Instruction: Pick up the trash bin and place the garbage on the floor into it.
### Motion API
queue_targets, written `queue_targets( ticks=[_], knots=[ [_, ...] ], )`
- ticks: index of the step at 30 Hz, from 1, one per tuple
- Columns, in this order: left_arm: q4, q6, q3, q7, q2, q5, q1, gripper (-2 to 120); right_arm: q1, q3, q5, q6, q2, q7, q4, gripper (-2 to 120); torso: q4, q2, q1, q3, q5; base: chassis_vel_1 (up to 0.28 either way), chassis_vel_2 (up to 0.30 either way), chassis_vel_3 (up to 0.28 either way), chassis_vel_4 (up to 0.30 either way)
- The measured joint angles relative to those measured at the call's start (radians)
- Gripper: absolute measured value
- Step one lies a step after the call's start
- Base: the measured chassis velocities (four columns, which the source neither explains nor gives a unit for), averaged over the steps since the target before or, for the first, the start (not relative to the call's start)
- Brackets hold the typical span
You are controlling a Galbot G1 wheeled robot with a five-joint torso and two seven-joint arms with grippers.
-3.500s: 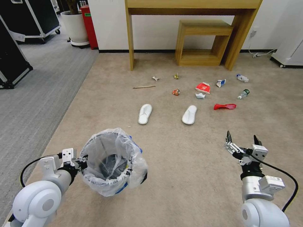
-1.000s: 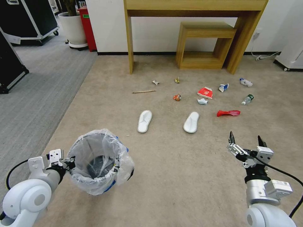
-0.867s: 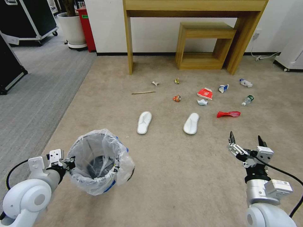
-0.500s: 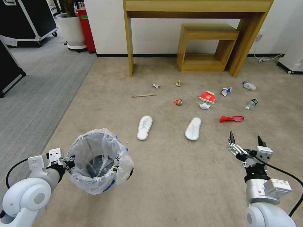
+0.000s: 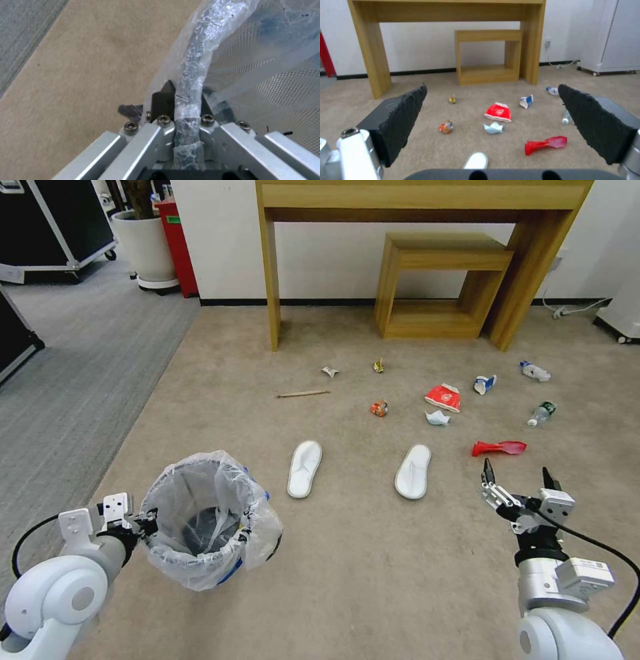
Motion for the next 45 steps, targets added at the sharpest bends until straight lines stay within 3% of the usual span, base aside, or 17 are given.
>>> queue_targets(
  ticks=[32,45],
  knots=[
    [0.009,0.0,0.002,0.0,0.002,0.001,-0.007,0,0.016,-0.014,-0.001,-0.008,0.002,0.005,-0.006,100,-0.0001,0.0,0.0,0.0,0.0,-0.135,0.14,0.137,-0.134],
    [0.042,0.0,0.016,0.0,0.006,0.001,-0.018,0,0.026,-0.03,0.005,-0.009,0.0,0.026,-0.026,100,0.0,0.0,0.0,0.0,-0.0002,-0.025,0.031,0.026,-0.03]
  ],
)
